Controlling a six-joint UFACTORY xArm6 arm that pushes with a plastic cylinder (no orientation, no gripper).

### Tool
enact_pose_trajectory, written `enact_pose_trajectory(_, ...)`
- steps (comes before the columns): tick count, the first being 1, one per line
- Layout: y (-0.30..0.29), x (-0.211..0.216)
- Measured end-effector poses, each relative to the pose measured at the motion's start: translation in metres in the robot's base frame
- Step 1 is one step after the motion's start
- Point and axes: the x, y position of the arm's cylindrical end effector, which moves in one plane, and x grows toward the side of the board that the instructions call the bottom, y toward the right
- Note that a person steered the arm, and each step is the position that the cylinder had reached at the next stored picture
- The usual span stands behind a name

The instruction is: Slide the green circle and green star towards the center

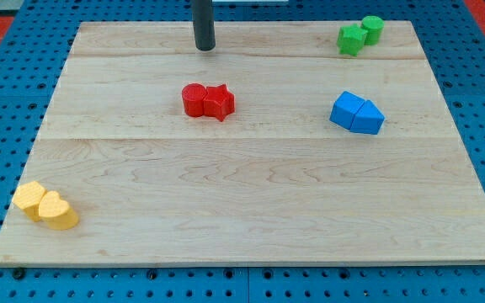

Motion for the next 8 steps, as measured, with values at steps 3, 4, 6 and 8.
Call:
enact_pose_trajectory(3, 0.017, 0.002)
enact_pose_trajectory(4, 0.099, 0.054)
enact_pose_trajectory(6, 0.329, 0.067)
enact_pose_trajectory(8, 0.338, -0.058)
